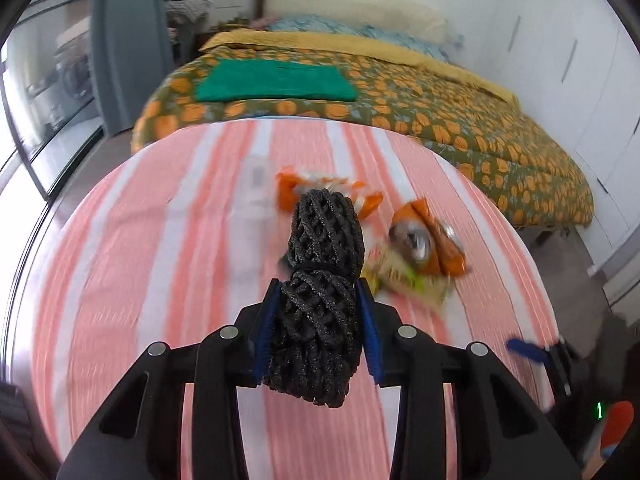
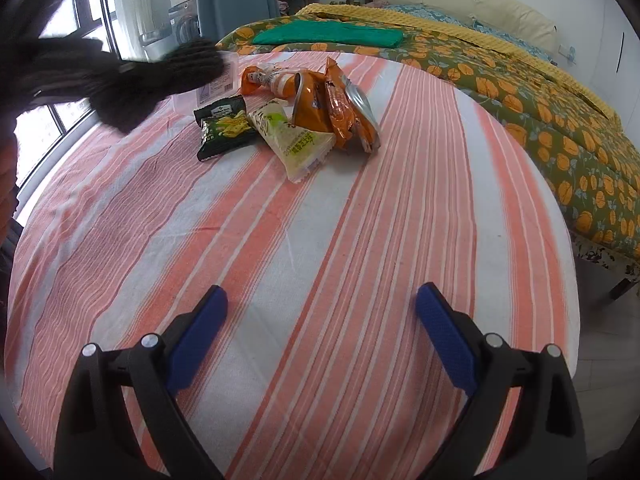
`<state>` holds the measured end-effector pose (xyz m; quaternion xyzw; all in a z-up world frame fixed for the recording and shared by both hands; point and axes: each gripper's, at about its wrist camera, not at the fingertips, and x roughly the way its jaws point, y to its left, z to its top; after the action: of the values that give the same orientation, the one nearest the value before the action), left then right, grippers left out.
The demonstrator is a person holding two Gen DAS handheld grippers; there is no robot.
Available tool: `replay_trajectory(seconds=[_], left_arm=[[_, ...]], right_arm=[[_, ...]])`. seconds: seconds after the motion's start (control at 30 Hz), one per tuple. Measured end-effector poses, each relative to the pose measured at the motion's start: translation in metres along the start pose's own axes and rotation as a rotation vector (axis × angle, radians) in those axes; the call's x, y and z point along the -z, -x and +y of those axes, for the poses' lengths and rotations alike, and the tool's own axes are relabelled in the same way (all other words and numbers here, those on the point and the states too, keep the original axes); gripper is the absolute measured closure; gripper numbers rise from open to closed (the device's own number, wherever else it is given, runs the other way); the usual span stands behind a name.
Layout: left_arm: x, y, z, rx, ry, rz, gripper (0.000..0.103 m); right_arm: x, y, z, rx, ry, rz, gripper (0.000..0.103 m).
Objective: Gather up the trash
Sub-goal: 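Pick the black mesh fruit net with the left gripper and set it down nearer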
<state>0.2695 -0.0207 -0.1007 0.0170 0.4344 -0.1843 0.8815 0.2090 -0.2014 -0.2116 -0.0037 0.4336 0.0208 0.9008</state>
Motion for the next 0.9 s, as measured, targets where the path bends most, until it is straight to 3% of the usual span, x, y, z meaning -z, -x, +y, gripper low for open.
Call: replay_trajectory(seconds=[0.1, 0.27, 0.3, 0.4, 0.43, 0.77, 0.9], left_arm=[[0.042, 0.02, 0.01, -0.009, 0.039, 0.023, 0.065], [0.084, 0.024, 0.009, -0.018, 0.036, 0.021, 0.064], [0.088, 0.021, 0.007, -0.012, 0.03, 0.017, 0.059], [0.092, 0.013, 0.001, -0.019, 0.014, 0.008, 0.029], [0.092, 0.01, 0.0, -0.023, 0.002, -0.002, 0.026], [0.096, -0.018, 0.002, -0.103, -0.051, 0.045, 0.019], [0.098, -0.021, -0.001, -0.126, -0.066, 0.059, 0.012]], right_arm=[[0.0, 0.0, 0.0, 0.001, 0.0, 0.0, 0.01], [0.0, 0.001, 0.0, 0.002, 0.001, 0.0, 0.01], [0.001, 0.001, 0.0, 0.001, 0.0, -0.001, 0.01], [0.001, 0.001, 0.0, 0.003, 0.0, -0.001, 0.01], [0.001, 0.001, -0.001, 0.003, 0.001, -0.001, 0.01], [0.002, 0.004, -0.002, 0.004, -0.004, -0.003, 0.01], [0.004, 0.006, -0.003, 0.003, -0.013, -0.007, 0.01]])
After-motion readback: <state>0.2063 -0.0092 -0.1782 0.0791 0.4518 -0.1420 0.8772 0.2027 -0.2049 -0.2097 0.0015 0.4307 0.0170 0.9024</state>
